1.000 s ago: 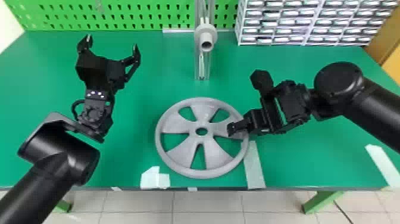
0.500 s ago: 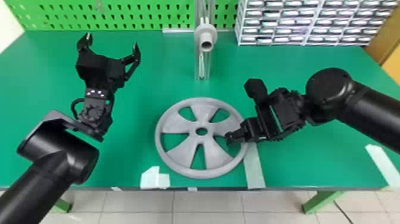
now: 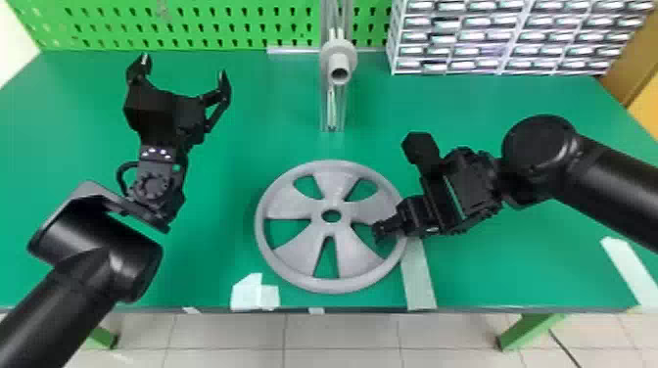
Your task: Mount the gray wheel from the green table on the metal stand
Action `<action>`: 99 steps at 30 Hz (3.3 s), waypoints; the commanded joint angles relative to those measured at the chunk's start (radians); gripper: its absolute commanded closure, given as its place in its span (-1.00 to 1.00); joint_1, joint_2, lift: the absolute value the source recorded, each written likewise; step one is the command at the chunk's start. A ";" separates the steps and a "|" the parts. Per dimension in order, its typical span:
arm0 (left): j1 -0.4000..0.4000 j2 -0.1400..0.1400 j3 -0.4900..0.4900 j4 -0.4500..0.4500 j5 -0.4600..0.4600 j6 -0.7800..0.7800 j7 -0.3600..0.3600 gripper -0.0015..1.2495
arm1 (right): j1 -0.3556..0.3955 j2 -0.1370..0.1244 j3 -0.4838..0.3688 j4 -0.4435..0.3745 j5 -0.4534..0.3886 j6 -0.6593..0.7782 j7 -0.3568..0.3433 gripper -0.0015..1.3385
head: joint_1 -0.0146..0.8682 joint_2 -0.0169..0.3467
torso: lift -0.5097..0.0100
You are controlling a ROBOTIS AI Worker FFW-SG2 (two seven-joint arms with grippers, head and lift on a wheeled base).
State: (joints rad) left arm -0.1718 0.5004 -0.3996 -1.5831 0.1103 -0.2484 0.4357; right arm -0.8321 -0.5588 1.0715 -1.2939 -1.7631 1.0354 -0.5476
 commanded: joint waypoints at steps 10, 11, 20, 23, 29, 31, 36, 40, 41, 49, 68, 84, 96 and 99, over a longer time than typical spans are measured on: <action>0.000 0.004 -0.004 0.000 0.003 -0.002 0.001 -0.75 | -0.001 -0.001 -0.001 0.001 0.011 0.000 0.000 -0.17 | 1.00 -0.62 | 0.58; 0.000 0.004 -0.004 0.000 0.003 -0.002 0.000 -0.75 | -0.001 -0.003 -0.001 -0.001 0.011 0.000 0.000 -0.17 | 1.00 -0.62 | 0.58; 0.002 0.007 -0.007 0.000 0.005 -0.003 0.001 -0.75 | -0.001 -0.012 0.001 -0.001 0.013 0.002 0.000 -0.14 | 1.00 -0.62 | 0.58; 0.002 0.007 -0.007 0.000 0.005 -0.005 0.001 -0.75 | -0.002 -0.013 0.001 -0.001 0.013 0.002 0.000 -0.11 | 1.00 -0.62 | 0.58; 0.002 0.007 -0.010 0.000 0.005 -0.005 0.001 -0.75 | -0.009 -0.015 -0.004 -0.001 0.024 0.003 0.000 -0.08 | 1.00 -0.62 | 0.58; 0.002 0.007 -0.010 0.000 0.005 -0.005 0.001 -0.75 | -0.010 -0.015 -0.010 -0.001 0.028 0.003 0.000 -0.08 | 1.00 -0.62 | 0.58; 0.003 0.009 -0.010 0.000 0.006 -0.005 0.001 -0.75 | -0.013 -0.015 -0.016 -0.001 0.037 0.005 0.000 -0.04 | 1.00 -0.62 | 0.58; 0.002 0.009 -0.012 0.000 0.006 -0.005 0.001 -0.75 | -0.013 -0.013 -0.025 -0.001 0.043 0.008 0.000 0.04 | 1.00 -0.62 | 0.58; 0.003 0.009 -0.012 0.000 0.008 -0.005 0.001 -0.75 | -0.013 -0.013 -0.027 -0.001 0.045 0.008 0.000 0.07 | 1.00 -0.62 | 0.58; 0.002 0.009 -0.012 0.000 0.008 -0.005 0.003 -0.75 | -0.004 -0.007 -0.059 -0.001 0.059 0.015 0.000 0.29 | 1.00 -0.62 | 0.58; -0.002 0.010 -0.013 0.000 0.014 -0.005 0.003 -0.75 | 0.008 -0.004 -0.076 -0.001 0.071 0.018 0.011 0.52 | 1.00 -0.62 | 0.58; 0.020 0.013 -0.015 -0.031 0.020 -0.005 0.032 -0.74 | 0.068 0.010 -0.209 -0.051 0.215 0.057 0.028 0.57 | 1.00 -0.62 | 0.58; 0.061 0.024 0.008 -0.140 0.015 0.081 0.077 -0.74 | 0.180 0.040 -0.407 -0.153 0.396 0.120 0.028 0.57 | 1.00 -0.62 | 0.58; 0.074 0.024 0.015 -0.164 0.015 0.103 0.087 -0.74 | 0.208 0.056 -0.450 -0.166 0.422 0.129 0.028 0.57 | 1.00 -0.62 | 0.58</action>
State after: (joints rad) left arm -0.1139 0.5242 -0.3930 -1.7180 0.1248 -0.1682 0.5151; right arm -0.6577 -0.5202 0.6745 -1.4392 -1.3807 1.1515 -0.5200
